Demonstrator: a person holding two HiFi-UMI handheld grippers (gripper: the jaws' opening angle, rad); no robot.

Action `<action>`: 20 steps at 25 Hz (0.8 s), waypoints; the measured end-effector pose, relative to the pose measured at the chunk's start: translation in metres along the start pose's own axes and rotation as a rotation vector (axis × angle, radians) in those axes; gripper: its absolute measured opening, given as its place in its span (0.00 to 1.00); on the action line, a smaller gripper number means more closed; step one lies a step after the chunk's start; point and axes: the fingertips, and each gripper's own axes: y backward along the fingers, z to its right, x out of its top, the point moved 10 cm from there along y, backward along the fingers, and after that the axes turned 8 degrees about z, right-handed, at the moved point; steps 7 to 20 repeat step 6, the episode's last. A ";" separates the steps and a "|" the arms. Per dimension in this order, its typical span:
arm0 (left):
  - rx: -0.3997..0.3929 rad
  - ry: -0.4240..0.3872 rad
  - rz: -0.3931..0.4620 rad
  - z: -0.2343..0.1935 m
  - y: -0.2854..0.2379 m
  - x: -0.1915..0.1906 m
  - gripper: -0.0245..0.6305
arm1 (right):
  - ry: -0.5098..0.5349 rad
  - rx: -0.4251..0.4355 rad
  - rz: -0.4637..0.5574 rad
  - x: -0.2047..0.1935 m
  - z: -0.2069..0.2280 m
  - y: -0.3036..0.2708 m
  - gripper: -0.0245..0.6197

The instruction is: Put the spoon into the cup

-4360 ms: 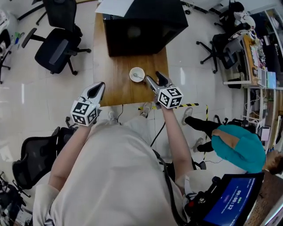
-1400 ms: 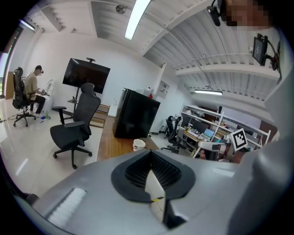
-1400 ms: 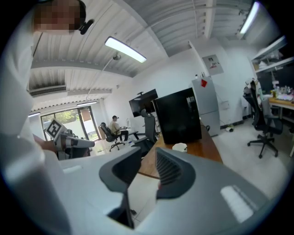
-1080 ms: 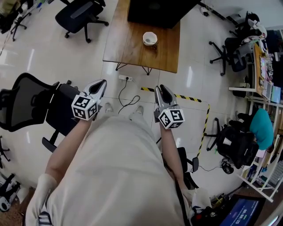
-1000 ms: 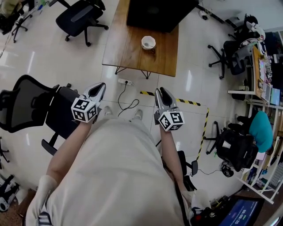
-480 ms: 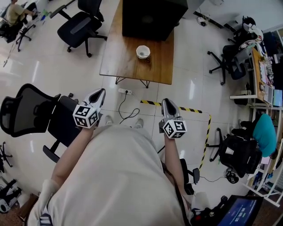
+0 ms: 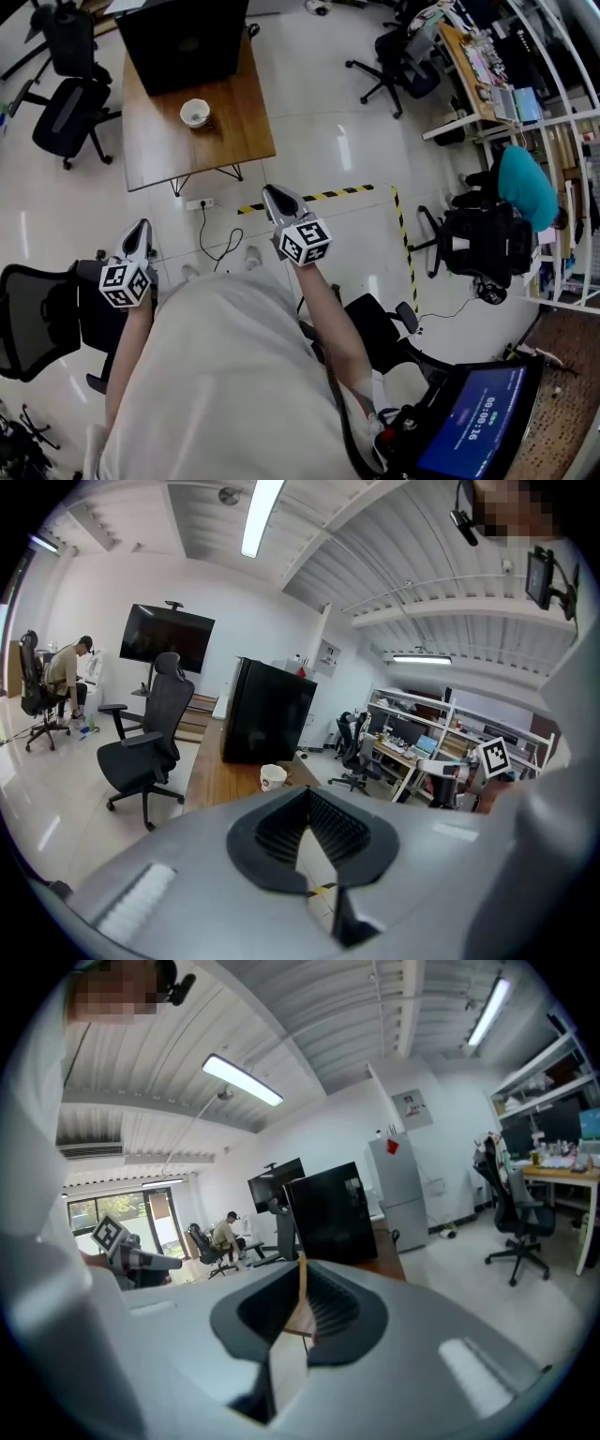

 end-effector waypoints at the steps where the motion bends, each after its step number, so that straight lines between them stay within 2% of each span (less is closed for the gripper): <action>1: -0.001 -0.001 0.000 0.002 -0.001 -0.001 0.04 | -0.003 -0.002 0.004 0.001 0.002 0.002 0.07; 6: -0.007 -0.015 0.001 0.014 -0.004 0.000 0.04 | 0.000 -0.016 0.006 0.005 0.013 0.016 0.06; 20: -0.007 -0.015 0.001 0.014 -0.004 0.000 0.04 | 0.000 -0.016 0.006 0.005 0.013 0.016 0.06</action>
